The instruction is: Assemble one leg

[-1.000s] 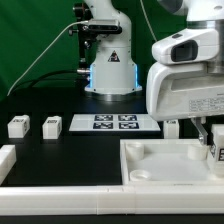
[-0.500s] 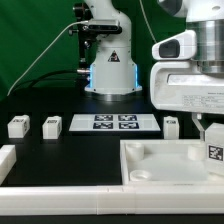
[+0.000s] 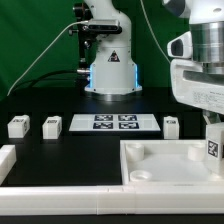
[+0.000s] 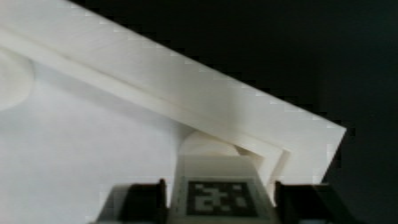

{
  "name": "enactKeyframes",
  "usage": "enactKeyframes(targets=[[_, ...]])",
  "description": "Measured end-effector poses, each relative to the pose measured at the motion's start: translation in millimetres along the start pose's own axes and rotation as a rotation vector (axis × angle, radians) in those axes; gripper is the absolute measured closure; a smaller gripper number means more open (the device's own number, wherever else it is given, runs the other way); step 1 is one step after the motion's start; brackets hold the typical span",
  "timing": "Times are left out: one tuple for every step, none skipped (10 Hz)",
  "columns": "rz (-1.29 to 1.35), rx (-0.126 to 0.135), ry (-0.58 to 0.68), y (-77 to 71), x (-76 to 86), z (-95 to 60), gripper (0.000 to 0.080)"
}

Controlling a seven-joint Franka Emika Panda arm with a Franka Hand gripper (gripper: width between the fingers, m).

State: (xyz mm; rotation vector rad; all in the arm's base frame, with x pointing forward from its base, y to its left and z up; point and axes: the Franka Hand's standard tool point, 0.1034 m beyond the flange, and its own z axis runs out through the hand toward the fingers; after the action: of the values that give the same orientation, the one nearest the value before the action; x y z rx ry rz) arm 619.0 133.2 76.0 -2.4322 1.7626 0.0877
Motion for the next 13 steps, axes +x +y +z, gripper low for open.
enactKeyframes(targets=[[0.023, 0.0, -0.002, -0.1, -1.2, 0.2, 0.0505], [-0.017, 0.0, -0.002, -0.1, -1.4, 0.3, 0.0505], [-0.048, 0.0, -0.003, -0.1, -1.8, 0.4, 0.0409], [-0.049, 0.0, -0.003, -0.2, -2.4, 0.5, 0.0231], [-0.185, -0.001, 0.0, 0.0, -1.7, 0.5, 0.0231], [-0.311, -0.001, -0.001, 0.1, -1.7, 0.8, 0.0167], [-0.367, -0.002, -0.001, 0.3, -1.7, 1.1, 0.0155], [-0.515, -0.003, 0.002, 0.4, -1.1, 1.2, 0.0155], [-0.636, -0.004, 0.002, 0.5, -1.4, 1.4, 0.0151], [-0.72, -0.004, 0.002, 0.5, -1.5, 1.4, 0.0151], [-0.816, -0.005, 0.002, 0.5, -1.3, 1.4, 0.0151], [-0.938, -0.006, 0.003, 0.6, -1.2, 1.4, 0.0151], [-1.042, -0.006, 0.004, 0.6, -0.8, 1.5, 0.0151]])
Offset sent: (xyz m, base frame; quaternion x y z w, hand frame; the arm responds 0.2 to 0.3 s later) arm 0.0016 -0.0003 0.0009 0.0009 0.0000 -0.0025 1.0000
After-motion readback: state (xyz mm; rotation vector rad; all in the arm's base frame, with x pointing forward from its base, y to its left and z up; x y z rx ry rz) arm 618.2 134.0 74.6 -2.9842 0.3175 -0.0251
